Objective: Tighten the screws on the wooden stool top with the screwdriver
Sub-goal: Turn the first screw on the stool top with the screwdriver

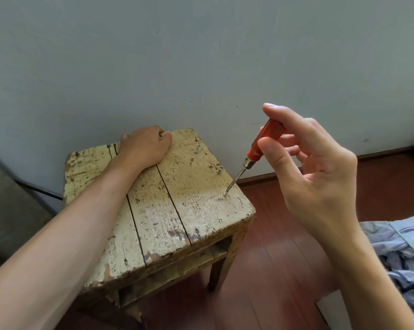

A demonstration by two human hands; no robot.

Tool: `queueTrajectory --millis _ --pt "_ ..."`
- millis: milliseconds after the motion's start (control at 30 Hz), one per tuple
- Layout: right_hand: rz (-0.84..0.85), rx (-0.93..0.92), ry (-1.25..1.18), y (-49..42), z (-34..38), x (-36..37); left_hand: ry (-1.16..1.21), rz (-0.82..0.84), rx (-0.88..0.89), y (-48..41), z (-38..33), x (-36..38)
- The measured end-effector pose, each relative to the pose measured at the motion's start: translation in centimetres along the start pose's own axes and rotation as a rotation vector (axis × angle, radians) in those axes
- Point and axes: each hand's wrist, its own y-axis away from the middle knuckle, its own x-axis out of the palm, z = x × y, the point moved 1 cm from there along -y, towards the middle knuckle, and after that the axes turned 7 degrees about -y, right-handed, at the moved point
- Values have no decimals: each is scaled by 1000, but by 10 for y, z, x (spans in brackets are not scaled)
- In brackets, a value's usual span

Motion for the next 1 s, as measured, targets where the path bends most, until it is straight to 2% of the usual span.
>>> queueTrajectory --millis 100,200,733,933,1000 --pt "84 12 -60 1 0 -7 1 4 -1 -1 0 1" --pt "92 30 -103 3 0 -9 2 6 -2 -1 0 2" --pt "-93 13 8 2 2 2 -2 -2 -12 1 -1 1" --pt "182 25 -47 -8 4 -15 0 0 -15 1 -1 1" --pt "222 63 -90 -13 5 -18 3 4 -15 0 -1 1"
